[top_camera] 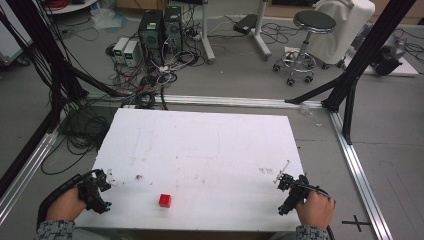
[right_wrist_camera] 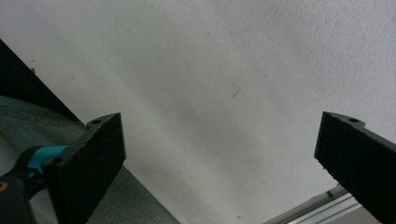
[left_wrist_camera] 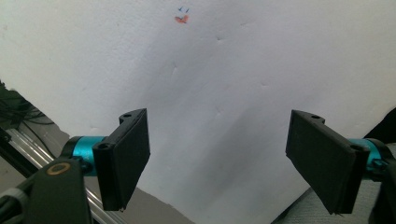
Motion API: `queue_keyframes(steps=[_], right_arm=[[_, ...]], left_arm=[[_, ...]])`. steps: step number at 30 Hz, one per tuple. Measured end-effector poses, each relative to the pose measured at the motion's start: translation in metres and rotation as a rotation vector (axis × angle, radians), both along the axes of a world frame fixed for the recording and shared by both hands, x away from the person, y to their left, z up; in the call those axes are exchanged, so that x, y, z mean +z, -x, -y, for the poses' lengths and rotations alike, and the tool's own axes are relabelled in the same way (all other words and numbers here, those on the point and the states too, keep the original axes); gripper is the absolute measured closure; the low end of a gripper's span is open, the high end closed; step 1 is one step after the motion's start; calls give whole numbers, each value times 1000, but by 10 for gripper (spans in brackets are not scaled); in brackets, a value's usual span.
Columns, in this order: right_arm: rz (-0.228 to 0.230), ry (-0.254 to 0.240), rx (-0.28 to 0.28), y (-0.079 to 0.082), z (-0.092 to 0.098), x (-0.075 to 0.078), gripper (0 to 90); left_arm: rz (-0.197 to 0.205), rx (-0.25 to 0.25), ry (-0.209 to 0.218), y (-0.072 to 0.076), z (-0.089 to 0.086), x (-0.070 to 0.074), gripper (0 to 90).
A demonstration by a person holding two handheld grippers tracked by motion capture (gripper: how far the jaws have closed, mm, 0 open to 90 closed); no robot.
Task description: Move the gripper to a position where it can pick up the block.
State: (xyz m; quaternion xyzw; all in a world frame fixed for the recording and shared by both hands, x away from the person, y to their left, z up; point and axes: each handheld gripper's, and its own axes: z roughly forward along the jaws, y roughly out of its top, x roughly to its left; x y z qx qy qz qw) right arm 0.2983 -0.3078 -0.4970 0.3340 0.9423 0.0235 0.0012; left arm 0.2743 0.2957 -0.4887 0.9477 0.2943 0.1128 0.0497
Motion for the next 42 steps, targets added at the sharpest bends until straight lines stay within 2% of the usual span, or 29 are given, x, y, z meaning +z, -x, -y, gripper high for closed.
queue_keyframes(steps=[6,13,15,18,19,25,30,34,35,39,42], right_arm=[[-1,-1,2,0,1,0,11],[4,-10,-12,2,3,4,11],[6,-14,-11,2,4,4,11],[10,-19,-10,2,4,4,11],[7,-19,-12,2,4,5,11],[15,-26,-11,2,4,6,11],[8,-30,-4,2,4,5,11],[9,-31,-4,2,3,6,11],[11,-32,-4,2,3,6,11],[19,-39,7,2,2,7,11],[19,-42,8,2,2,7,11]], left_arm=[[-1,1,4,1,1,0,221],[-8,-28,-5,1,6,0,221],[-8,-60,-9,1,9,1,221],[-11,-79,-7,-1,12,0,221],[-18,-97,-19,-3,15,0,221],[-29,-134,-36,-8,21,-1,221],[-27,-177,-32,-10,25,1,221],[-29,-210,-45,-12,30,4,221],[-35,-231,-47,-13,32,5,221],[-40,-282,-42,-14,38,10,222],[-28,-311,-35,-15,44,13,221]])
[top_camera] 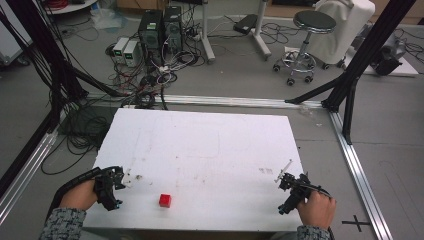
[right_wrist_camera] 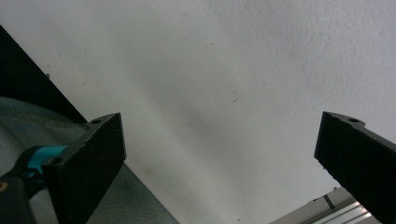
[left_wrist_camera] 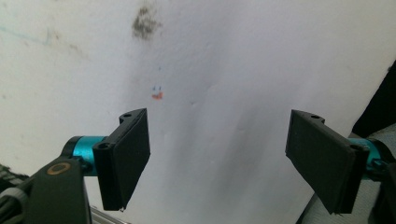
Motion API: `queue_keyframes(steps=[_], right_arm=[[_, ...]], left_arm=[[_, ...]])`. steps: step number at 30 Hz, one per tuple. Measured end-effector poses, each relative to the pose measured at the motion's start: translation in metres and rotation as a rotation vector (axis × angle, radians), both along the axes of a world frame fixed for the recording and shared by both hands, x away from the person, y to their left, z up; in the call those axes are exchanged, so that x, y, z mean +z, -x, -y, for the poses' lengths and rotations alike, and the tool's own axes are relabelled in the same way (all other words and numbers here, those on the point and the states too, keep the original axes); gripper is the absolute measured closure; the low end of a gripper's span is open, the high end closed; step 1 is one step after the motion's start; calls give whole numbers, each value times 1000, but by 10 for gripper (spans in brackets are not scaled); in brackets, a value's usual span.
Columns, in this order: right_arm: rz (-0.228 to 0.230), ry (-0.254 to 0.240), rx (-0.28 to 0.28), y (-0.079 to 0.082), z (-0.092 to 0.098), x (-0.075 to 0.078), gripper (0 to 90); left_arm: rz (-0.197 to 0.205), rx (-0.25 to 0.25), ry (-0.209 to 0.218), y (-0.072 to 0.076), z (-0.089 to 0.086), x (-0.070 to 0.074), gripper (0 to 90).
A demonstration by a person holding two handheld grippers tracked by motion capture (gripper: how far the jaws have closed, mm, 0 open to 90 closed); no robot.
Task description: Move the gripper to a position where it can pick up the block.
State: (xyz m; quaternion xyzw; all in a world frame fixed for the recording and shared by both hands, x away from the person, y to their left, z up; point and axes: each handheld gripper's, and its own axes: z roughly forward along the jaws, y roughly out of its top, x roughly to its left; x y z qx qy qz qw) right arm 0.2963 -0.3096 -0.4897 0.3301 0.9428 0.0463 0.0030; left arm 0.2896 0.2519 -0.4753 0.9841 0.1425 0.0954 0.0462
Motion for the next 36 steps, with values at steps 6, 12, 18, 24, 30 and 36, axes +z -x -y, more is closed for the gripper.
queue_keyframes(steps=[6,12,18,24,30,36], right_arm=[[-5,2,0,0,1,-1,11],[-3,-4,-2,0,0,0,11],[2,-6,20,0,-1,-1,11],[6,-7,17,0,0,1,11],[8,-12,14,0,0,2,11],[7,-16,16,0,-1,3,11]], left_arm=[[-4,-84,-22,-4,12,8,222],[-14,-167,-21,-6,25,13,222],[-32,-232,-32,-6,40,16,222],[-36,-294,-27,-6,54,18,222],[-40,-358,-44,-5,74,17,222],[-47,-410,-64,-5,96,14,222]])
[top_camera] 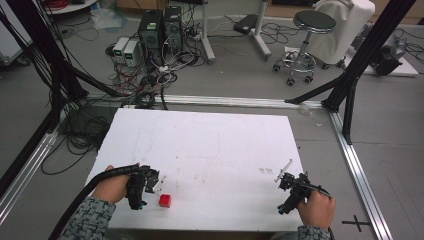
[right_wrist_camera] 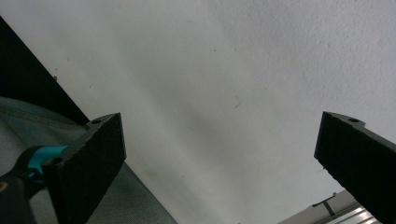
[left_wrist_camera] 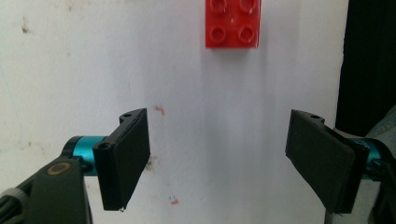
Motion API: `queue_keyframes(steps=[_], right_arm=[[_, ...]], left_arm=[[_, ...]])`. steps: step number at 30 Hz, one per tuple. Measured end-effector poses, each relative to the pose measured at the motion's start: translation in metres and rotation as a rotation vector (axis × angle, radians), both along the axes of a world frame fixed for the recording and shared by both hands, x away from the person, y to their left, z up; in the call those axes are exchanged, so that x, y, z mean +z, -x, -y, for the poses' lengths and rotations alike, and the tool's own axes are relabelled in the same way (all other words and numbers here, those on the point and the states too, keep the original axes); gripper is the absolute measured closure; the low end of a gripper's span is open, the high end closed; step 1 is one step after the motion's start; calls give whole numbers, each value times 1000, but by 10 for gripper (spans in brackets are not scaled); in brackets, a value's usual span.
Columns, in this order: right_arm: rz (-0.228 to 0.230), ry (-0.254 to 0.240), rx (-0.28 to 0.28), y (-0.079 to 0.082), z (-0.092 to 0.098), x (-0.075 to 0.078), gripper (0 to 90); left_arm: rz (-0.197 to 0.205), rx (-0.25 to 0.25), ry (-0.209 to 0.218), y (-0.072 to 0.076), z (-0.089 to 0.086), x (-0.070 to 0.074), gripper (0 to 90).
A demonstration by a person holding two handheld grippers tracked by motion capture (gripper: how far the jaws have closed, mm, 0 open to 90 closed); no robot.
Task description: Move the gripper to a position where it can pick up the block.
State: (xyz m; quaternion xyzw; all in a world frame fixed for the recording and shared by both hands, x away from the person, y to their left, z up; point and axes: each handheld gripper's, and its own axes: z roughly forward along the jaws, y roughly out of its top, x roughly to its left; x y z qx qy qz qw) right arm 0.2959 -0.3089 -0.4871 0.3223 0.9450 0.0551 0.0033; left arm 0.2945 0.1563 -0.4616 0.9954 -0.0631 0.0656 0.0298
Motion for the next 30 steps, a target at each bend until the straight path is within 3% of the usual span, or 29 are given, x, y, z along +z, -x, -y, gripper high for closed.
queue_keyframes(steps=[13,30], right_arm=[[0,-2,12,0,-2,-1,11],[-2,2,14,0,-3,-2,11]], left_arm=[[-28,-37,-6,-1,30,-12,222],[-58,-48,-28,-1,45,-34,222]])
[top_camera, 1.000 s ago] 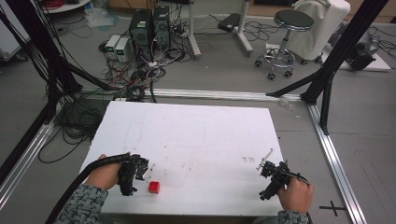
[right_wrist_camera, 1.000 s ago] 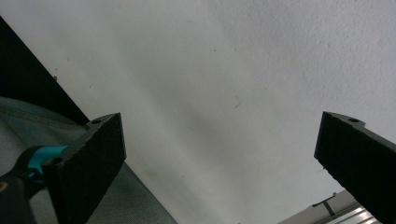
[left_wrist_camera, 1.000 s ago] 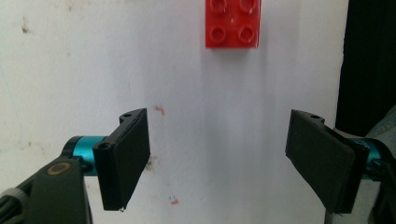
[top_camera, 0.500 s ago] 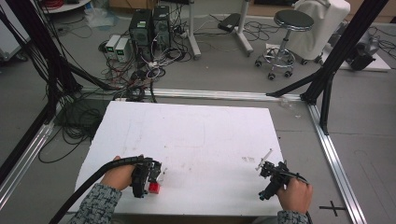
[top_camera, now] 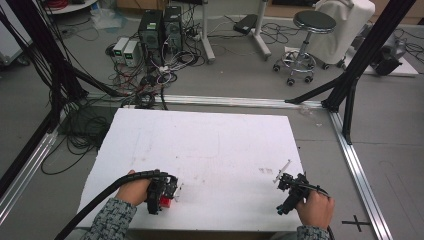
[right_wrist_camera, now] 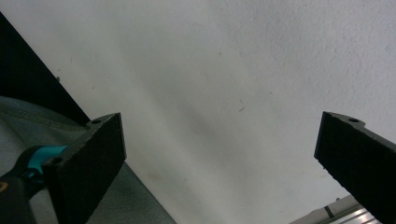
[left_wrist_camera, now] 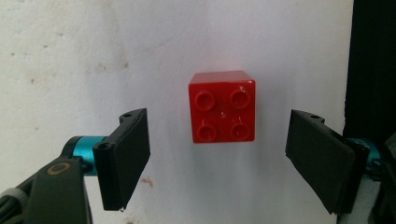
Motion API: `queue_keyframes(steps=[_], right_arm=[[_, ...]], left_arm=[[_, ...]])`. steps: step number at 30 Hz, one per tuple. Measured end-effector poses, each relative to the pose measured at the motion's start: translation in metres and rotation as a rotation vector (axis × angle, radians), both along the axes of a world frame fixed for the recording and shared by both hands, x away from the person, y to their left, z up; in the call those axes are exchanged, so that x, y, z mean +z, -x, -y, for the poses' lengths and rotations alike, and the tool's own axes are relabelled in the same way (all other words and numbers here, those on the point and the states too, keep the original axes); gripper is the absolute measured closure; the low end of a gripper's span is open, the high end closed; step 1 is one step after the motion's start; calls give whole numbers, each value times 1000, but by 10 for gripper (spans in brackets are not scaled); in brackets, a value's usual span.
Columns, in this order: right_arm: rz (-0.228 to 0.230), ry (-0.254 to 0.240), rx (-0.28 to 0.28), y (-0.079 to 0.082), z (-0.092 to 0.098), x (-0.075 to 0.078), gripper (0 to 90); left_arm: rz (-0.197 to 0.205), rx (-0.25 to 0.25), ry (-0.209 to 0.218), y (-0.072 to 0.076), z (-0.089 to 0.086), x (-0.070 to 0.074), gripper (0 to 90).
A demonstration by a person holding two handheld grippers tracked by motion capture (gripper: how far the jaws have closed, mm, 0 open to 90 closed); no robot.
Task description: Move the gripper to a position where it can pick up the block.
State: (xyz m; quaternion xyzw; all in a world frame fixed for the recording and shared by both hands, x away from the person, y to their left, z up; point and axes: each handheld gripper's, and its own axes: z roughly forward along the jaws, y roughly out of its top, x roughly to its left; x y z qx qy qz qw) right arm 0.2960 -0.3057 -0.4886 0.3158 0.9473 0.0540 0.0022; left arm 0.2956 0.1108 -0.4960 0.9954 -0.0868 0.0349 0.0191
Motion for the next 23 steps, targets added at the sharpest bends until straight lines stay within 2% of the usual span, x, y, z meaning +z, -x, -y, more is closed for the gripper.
queue_keyframes(steps=[6,9,11,23], right_arm=[[-3,-3,-5,1,2,0,11],[-2,-5,-6,1,2,-1,11],[-4,-3,-5,1,2,-1,11],[-7,0,1,1,1,-2,11]], left_arm=[[-9,14,-16,-1,4,-11,222],[-42,13,-38,-2,6,-17,223],[-40,18,-44,-2,6,-20,223],[-32,31,-34,-2,5,-19,223]])
